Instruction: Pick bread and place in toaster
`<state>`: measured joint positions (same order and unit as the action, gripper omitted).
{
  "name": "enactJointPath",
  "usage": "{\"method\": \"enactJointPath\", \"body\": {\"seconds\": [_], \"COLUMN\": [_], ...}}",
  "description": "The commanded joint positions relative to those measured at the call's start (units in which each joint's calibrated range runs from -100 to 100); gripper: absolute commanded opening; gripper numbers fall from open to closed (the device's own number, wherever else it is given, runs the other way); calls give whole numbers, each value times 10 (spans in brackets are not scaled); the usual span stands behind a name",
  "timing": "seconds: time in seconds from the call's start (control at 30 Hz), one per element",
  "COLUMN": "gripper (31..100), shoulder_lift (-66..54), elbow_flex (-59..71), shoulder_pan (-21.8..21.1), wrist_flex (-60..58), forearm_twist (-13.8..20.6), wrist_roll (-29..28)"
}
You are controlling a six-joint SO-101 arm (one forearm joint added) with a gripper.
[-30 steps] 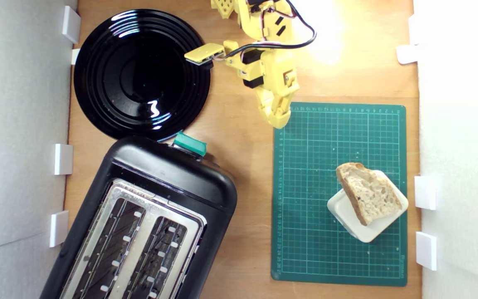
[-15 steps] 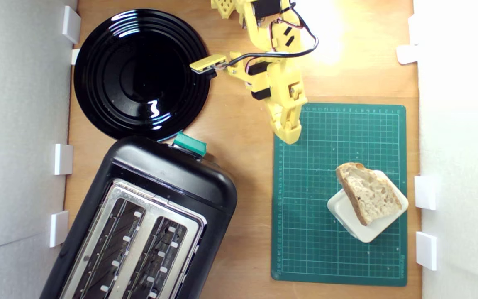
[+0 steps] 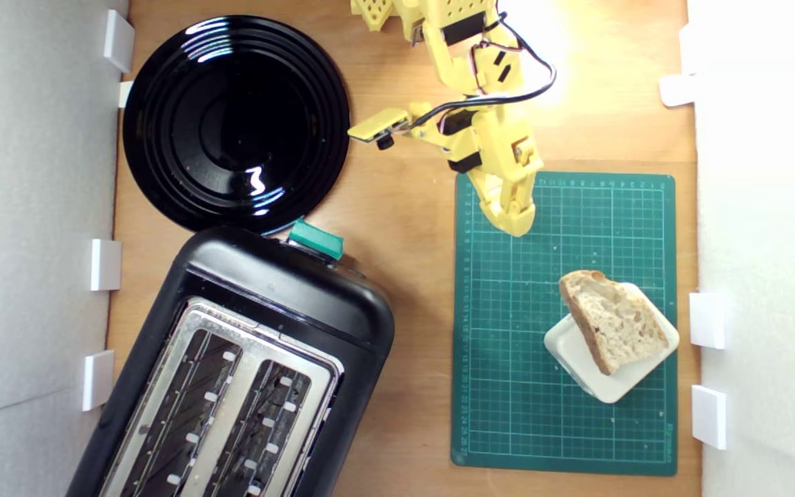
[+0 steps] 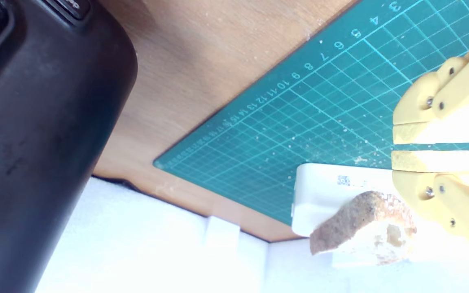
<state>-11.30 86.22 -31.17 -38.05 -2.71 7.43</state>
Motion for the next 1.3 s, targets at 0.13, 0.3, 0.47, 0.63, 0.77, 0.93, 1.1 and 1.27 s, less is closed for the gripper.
{"method": "enactJointPath", "body": {"seconds": [0.13,0.3,0.47,0.63,0.77,0.93,1.1,1.27], "gripper": [476,477,513,609,662,731,807,818], "shoulder_lift": [61,93,128,158,172,200,205,205], "elbow_flex": [-28,-28,-36,-47,-66,-96,-102,-98], "shoulder_pan": [-30,-32,-32,-32,-32,-32,-32,-49], "wrist_flex": [-110,-166,-202,-221,-221,-221,-221,-219], "forearm_twist": [4,5,5,5,5,4,-4,-7], "wrist_roll": [-2,-2,-2,-2,-2,-2,-1,-2]}}
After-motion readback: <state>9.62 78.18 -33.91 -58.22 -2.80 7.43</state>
